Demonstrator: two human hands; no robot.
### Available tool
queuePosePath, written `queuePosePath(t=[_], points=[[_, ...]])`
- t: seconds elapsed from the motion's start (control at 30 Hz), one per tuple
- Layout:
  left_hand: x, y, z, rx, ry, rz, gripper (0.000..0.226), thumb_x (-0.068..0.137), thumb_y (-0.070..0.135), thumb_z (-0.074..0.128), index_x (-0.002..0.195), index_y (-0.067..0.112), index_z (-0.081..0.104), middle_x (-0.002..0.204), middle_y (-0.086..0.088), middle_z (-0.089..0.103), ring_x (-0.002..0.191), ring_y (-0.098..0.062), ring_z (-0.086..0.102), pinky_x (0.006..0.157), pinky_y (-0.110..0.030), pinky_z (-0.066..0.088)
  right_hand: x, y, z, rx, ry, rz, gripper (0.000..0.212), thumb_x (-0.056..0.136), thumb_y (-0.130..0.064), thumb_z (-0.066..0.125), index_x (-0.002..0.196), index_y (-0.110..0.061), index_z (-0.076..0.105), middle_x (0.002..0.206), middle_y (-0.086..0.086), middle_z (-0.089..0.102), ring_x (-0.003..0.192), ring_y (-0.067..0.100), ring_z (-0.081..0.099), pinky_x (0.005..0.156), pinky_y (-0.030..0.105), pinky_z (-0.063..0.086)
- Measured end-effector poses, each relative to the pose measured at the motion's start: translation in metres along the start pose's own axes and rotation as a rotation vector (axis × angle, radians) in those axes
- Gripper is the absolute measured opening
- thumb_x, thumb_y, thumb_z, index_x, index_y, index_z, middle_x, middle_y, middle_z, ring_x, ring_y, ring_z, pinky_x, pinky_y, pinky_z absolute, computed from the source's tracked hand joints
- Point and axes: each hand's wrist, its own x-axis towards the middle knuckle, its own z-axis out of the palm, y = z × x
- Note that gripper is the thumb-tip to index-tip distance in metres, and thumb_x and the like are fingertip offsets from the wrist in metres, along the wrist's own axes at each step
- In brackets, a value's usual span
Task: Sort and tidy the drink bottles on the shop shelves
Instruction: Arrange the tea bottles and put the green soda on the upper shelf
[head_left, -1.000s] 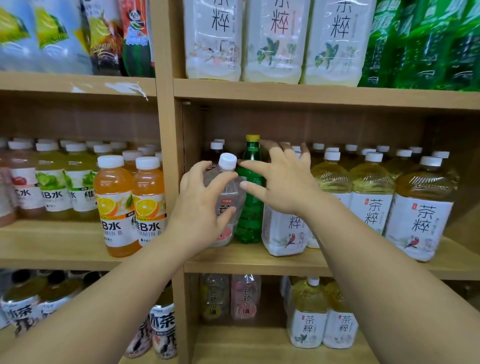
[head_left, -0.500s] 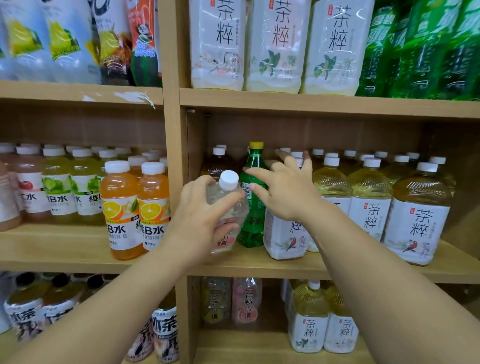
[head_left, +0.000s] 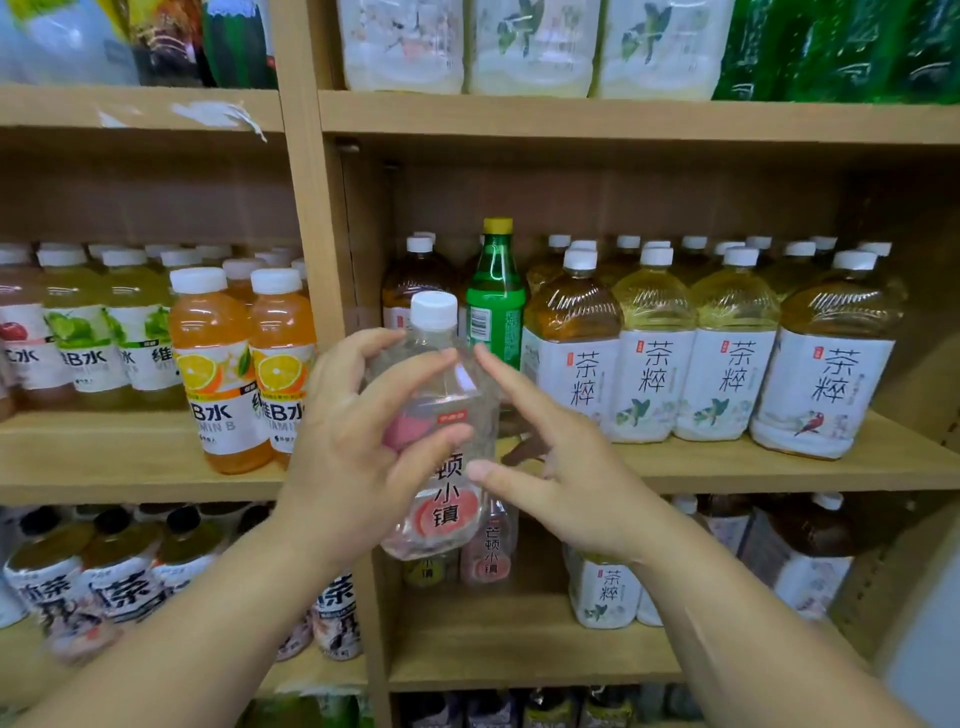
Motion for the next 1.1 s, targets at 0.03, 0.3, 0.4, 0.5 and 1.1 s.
queuePosePath(t=[0.03,0.3,0.4,0.5,1.1], points=[[-0.004,0.005,0.001,-0.026,-0.001,-0.005,0.053,0.086,0.049,0.068,0.134,0.028,0.058,0.133,-0.011,0.049,0.125,-0.03,0.049,0.096,-0.054,0.05,-0.007,0.0,0.004,0.014,0.007,0.003,0.086,0.093,-0.04,0.072,0.153,-0.062,0.015,0.157,-0.033,0.035,0.14,-0.012,0.037,0.116,0.034,0.042],[-0.069,0.019,0.031,-0.114,-0.136,-0.054,0.053,0.086,0.06,0.066,0.131,0.033,0.061,0.132,0.001,0.054,0.119,-0.016,0.058,0.09,-0.034,0.056,-0.08,0.047,0.046,0.207,0.042,0.128,0.089,0.09,-0.023,0.079,0.148,-0.065,0.026,0.154,-0.038,0.035,0.106,-0.016,0.056,0.092,0.024,0.049],[-0.109,0.016,0.054,-0.152,-0.226,-0.136,0.051,0.084,0.059,0.068,0.13,0.038,0.061,0.137,0.008,0.052,0.125,-0.002,0.053,0.091,-0.029,0.057,-0.106,0.074,0.068,0.283,0.029,0.277,0.09,0.091,-0.013,0.077,0.142,-0.071,0.03,0.151,-0.032,0.043,0.071,-0.012,0.062,0.066,0.011,0.048],[-0.146,0.004,0.082,-0.189,-0.334,-0.246,0.054,0.082,0.056,0.073,0.133,0.05,0.055,0.14,0.027,0.041,0.133,0.01,0.042,0.09,-0.032,0.06,-0.125,0.105,0.093,0.252,0.01,0.402,0.094,0.092,-0.018,0.075,0.143,-0.075,0.02,0.153,-0.03,0.04,0.074,-0.01,0.058,0.076,0.018,0.049],[-0.207,-0.062,0.169,-0.207,-0.41,-0.53,0.063,0.085,0.015,0.081,0.134,0.04,0.051,0.146,0.012,0.042,0.128,-0.016,0.056,0.107,-0.038,0.051,-0.099,0.208,0.155,0.05,0.078,0.612,0.091,0.091,-0.028,0.076,0.141,-0.074,0.015,0.146,-0.023,0.052,0.131,-0.004,0.049,0.111,0.028,0.044]])
